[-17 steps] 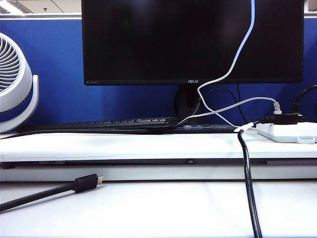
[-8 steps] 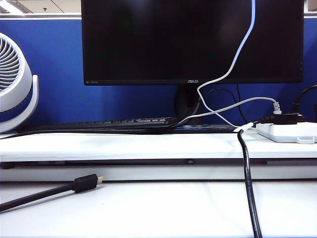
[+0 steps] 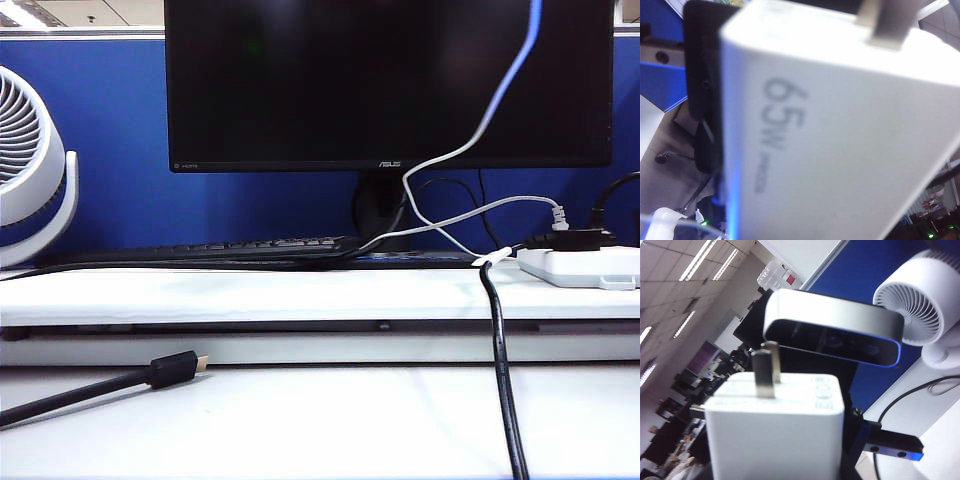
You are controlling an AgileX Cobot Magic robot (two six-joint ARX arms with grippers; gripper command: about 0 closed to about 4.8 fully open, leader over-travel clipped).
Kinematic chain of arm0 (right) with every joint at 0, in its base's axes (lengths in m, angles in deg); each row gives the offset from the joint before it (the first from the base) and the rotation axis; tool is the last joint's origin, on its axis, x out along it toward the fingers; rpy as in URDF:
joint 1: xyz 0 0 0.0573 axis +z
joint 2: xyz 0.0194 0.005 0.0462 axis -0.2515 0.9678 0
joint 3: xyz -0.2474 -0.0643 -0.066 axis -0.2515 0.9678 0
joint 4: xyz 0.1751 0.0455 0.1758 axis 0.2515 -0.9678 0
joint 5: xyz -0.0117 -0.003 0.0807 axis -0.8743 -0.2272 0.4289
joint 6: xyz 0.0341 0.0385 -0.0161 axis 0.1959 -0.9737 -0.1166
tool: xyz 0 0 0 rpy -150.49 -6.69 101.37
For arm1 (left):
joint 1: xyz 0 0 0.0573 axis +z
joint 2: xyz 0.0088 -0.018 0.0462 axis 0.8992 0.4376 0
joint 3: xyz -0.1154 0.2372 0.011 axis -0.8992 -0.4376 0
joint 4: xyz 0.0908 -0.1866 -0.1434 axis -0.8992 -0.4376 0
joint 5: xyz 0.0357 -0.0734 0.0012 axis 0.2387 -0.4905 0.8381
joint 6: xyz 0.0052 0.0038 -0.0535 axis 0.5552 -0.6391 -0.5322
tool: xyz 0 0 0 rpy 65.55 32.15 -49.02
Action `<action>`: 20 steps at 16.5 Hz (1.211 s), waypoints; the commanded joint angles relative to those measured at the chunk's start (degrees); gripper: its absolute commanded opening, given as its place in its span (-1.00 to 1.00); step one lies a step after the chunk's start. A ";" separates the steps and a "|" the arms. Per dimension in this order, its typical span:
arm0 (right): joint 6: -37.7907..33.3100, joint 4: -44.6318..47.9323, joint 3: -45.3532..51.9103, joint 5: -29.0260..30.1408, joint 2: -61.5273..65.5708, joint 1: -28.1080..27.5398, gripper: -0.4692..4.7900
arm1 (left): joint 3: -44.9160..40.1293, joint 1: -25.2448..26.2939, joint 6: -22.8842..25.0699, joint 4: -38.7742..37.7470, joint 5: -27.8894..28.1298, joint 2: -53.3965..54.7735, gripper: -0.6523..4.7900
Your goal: Pick up the Type-C charging cable and the charging base, insert one end of the Type-C charger into the corresponding slot on the base, and finally place the plugged-in charger back on the table.
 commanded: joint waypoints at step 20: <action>0.61 0.96 -0.31 4.85 -0.24 -2.64 -0.52 | 0.20 2.23 0.00 1.05 2.14 -0.04 -0.78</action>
